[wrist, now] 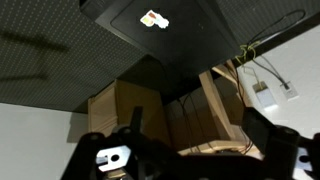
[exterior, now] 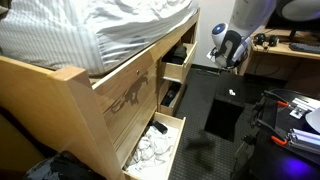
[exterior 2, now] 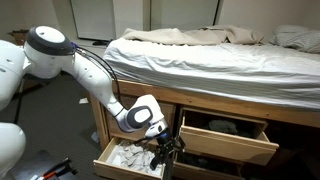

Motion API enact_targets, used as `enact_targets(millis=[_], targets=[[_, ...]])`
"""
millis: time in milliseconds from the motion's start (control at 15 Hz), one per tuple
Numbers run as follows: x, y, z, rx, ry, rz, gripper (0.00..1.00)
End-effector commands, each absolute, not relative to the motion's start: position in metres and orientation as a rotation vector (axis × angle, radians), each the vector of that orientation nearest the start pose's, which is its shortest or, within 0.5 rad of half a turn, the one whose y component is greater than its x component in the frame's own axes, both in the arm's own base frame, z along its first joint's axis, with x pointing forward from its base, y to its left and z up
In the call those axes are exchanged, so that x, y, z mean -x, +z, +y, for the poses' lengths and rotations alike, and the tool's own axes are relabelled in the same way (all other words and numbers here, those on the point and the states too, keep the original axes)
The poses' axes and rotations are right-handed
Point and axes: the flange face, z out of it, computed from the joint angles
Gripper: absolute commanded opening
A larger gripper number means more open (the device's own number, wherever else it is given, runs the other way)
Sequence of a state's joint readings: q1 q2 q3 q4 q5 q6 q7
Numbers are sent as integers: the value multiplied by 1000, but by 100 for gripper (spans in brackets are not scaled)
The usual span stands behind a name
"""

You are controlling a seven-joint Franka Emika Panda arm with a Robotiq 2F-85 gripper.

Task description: Close the top left drawer and open the top right drawer

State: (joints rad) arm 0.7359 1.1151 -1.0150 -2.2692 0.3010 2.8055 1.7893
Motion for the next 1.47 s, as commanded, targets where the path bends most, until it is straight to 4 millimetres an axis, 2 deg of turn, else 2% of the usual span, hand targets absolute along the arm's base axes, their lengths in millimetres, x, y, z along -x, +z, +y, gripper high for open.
enact_targets(millis=[0,200,333,400,467,667,733,800,933,1200,1267,1400], targets=[[-439,154,-249,-1229,939,-2229,100],[-419,186,-271,-1311,1133,-2200,100],[-415,199,-281,-1363,1281,-2136,100],[-416,205,-292,-1365,1365,-2126,100],[-421,194,-280,-1334,1288,-2129,100],[-418,197,-288,-1312,1293,-2130,100],[-429,192,-280,-1394,1266,-2111,100],[-457,206,-268,-1509,1284,-2111,100],[-482,222,-273,-1615,1314,-2036,100],[-540,281,-305,-1816,1420,-1901,100],[-551,290,-319,-1852,1443,-1874,100],[-576,304,-329,-1937,1494,-1846,100]])
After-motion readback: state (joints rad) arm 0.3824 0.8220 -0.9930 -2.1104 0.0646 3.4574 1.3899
